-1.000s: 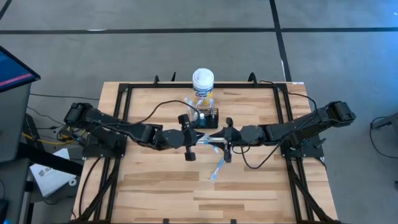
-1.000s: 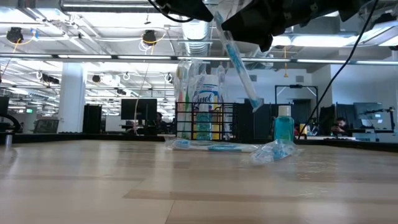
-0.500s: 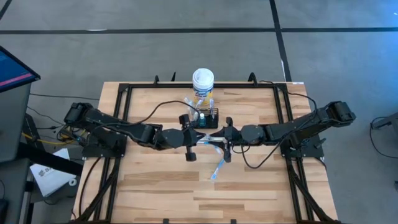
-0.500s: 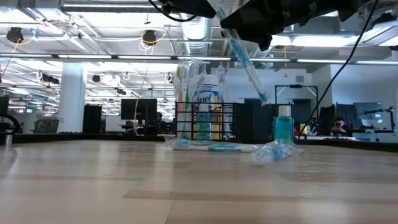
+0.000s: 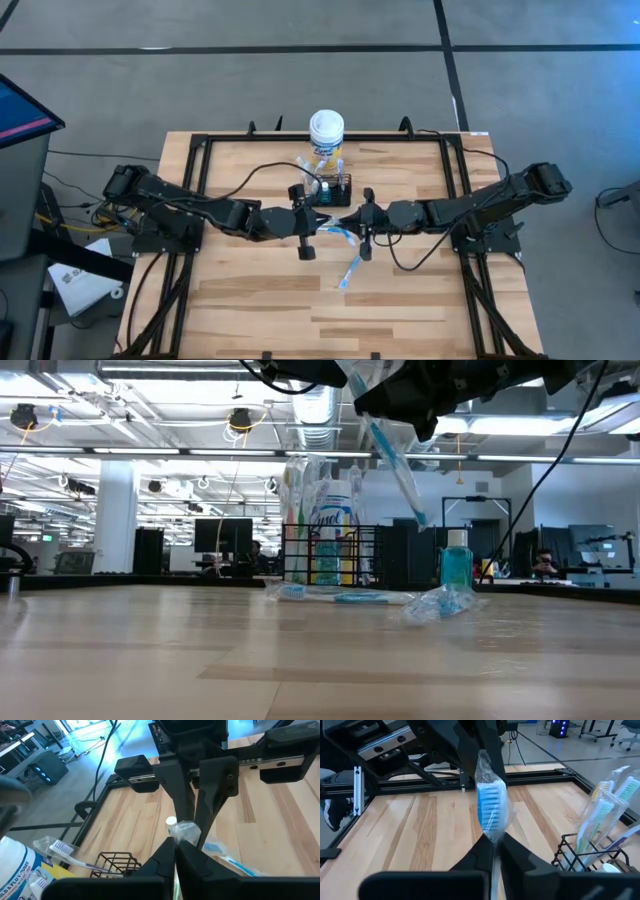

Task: Pick & Place toothbrushing station
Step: Put the blue toothbrush into the black wire organizer

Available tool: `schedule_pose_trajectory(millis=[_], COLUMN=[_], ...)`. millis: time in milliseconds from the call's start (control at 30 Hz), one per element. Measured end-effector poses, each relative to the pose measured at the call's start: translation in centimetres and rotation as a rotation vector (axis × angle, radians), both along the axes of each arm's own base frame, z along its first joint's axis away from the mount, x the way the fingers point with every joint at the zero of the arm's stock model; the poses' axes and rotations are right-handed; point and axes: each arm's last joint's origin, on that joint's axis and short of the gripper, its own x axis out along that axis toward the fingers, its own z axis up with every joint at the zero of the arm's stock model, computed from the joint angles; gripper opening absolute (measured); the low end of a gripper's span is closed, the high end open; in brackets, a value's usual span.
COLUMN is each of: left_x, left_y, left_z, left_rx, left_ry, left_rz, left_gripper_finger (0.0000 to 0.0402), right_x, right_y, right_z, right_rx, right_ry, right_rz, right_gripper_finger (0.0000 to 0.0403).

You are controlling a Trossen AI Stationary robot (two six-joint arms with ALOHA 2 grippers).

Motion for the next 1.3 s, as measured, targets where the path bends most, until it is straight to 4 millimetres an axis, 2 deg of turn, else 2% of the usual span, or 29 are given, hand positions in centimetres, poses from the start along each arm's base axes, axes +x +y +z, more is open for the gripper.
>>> schedule_pose_trajectory(millis=[267,533,767,967,1300], left_x=[0.0,-0.7,-2.4,-4.0,-4.7], left_y=[0.0,0.0,0.0,-0.2,-1.2], left_z=[0.1,1.0,1.6,-0.1,-2.8], left_rx=[0.001,-0.01,-0.049,-0.114,-0.136], left_ry=[-0.003,-0.044,-0.076,-0.07,-0.099], left_rz=[0.003,0.029,0.046,0.049,0.012], left_gripper_finger=[0.0022,0.0047,0.0071,0.0072,0.0067], right_x=[0.0,0.0,-0.5,-0.9,-0.7], right_y=[0.0,0.0,-0.3,-0.6,-3.0], right_z=[0.0,0.0,1.0,2.0,2.6], right_rx=[-0.021,-0.022,-0.069,-0.115,-0.144], right_ry=[0.002,0.001,-0.037,-0.079,-0.113], right_rz=[0.005,0.006,-0.046,-0.058,-0.147], right_gripper_finger=[0.0004,0.0001,0.0001,0.0,0.0])
